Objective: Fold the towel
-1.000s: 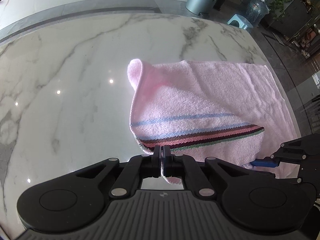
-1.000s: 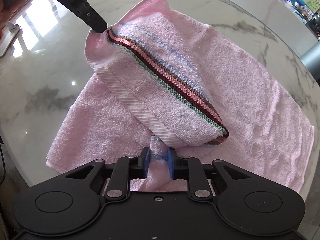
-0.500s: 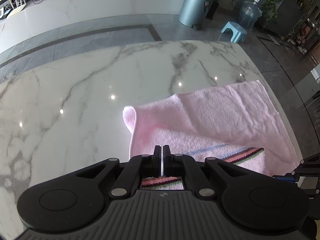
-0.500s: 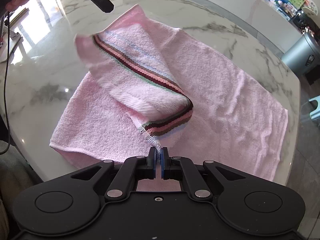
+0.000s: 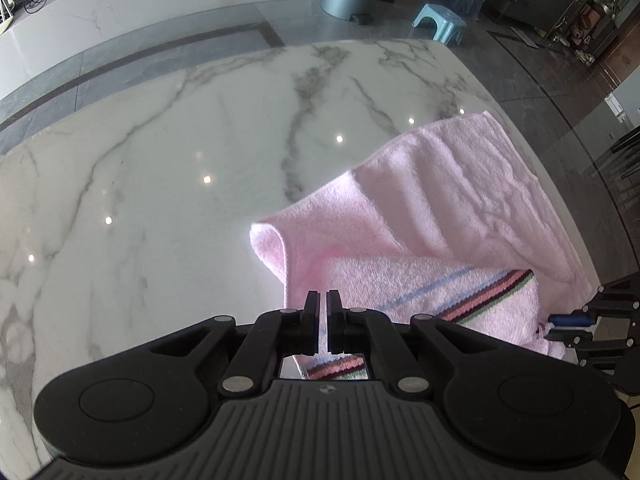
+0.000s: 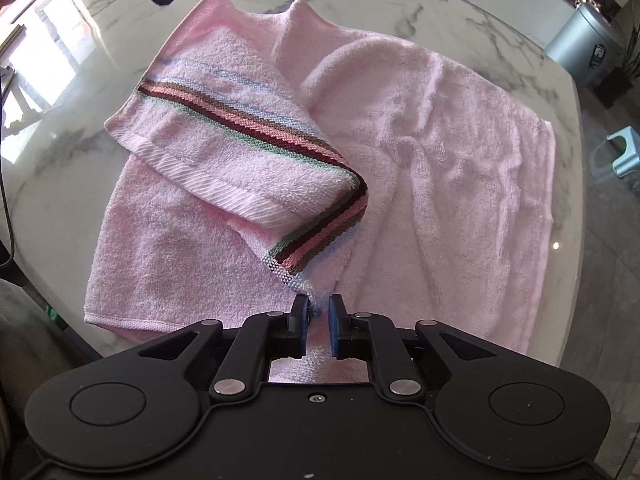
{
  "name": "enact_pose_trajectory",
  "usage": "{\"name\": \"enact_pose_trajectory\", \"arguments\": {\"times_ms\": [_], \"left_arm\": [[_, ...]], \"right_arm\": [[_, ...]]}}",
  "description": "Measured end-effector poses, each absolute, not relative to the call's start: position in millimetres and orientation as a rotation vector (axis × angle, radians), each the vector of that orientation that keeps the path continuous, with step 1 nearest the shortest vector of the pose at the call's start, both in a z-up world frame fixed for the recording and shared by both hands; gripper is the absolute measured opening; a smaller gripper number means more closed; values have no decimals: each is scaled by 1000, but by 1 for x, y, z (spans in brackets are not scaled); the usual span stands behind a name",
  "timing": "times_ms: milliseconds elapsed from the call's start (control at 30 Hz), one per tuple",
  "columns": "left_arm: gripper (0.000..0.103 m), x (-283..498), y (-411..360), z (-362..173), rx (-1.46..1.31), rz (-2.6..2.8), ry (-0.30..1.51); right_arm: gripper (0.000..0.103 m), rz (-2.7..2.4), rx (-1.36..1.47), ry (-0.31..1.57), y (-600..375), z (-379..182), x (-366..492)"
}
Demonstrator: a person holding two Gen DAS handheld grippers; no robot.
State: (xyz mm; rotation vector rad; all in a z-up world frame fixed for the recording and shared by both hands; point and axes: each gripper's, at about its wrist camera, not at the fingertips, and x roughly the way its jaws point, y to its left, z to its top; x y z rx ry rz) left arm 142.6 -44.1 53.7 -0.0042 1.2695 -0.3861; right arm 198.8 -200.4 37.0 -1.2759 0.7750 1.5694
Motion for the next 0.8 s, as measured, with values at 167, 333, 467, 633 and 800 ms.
{"name": "enact_pose_trajectory", "arguments": {"times_ms": [167, 333, 467, 633, 800], "left_arm": [[20, 120, -32, 32, -60, -376, 1360], [25, 99, -26, 9, -122, -352, 1437], [27, 95, -25, -1, -183, -319, 1464], [30, 97, -30, -4, -217, -309, 1458], [34, 102, -37, -4, -251, -294, 1445]], "right_arm": [[28, 1580, -1267, 694, -206, 49, 191], [32, 1578, -1254, 665, -205, 54, 190], [32, 1594, -1258, 661, -209, 55, 187], [33, 1608, -1270, 669, -213, 52, 185], [32, 1612, -1272, 685, -215, 49, 185]]}}
